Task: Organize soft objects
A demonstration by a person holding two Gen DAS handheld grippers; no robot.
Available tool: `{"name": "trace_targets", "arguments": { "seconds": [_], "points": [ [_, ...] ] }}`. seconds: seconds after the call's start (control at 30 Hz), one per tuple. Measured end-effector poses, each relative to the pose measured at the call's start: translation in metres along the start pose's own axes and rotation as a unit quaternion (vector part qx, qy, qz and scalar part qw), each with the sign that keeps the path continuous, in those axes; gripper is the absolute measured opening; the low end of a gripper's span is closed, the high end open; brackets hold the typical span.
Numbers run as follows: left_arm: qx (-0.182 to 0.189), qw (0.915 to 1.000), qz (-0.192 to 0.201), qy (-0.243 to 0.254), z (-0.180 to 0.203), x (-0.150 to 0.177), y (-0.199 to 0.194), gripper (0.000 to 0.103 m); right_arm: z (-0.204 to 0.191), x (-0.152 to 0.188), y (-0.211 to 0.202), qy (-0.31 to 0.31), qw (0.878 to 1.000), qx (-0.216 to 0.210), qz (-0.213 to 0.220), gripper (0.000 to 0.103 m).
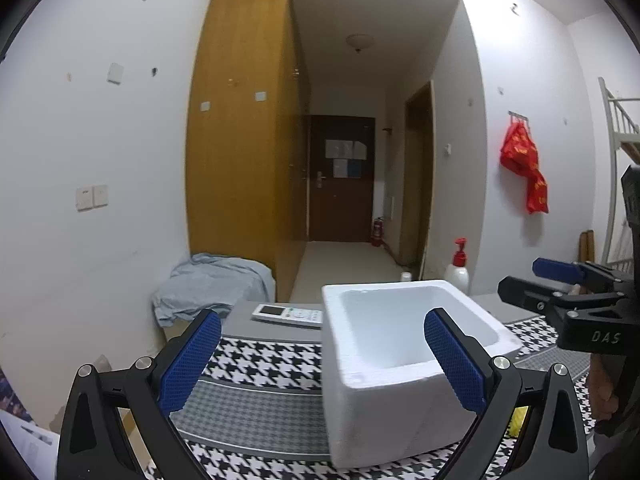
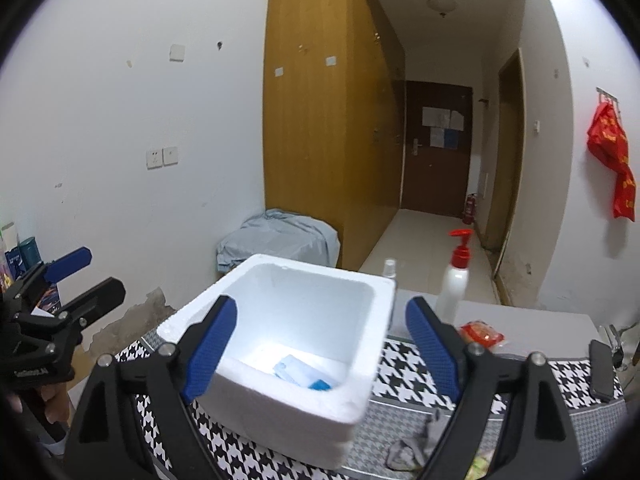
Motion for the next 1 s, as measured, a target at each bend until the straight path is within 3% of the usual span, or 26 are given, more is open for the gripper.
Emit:
{"name": "trace_targets", "arguments": {
  "seconds": [0.4,0.53,1.0],
  "points": [
    [0.053,0.9985,-0.010,0.007,0.044,0.001,0.007,0.102,0.027,0.014,-0.050,0.020,0.999,0.035,0.029,0.090],
    [0.074,0.9971,-0.014,0.011,0.057,0.002,0.008,0.102,0.035,0.020,-0.065,0.032,0.997,0.057,0.035,0.098],
    [0.130,0.9914,-0.012,0.013,0.107,0.010,-0.002,0.102,0.057,0.051,-0.113,0.040,0.992,0.106,0.055,0.102]
  ]
}}
Point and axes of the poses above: each gripper's, at about its wrist camera, not at the fingertips, and y roughly the way its jaws point, z to its right, x to its underside, the point moved 1 cm from there along y, roughly the way its jaws point, and after that the axes turned 6 degrees about -y, right-handed, at the moved point
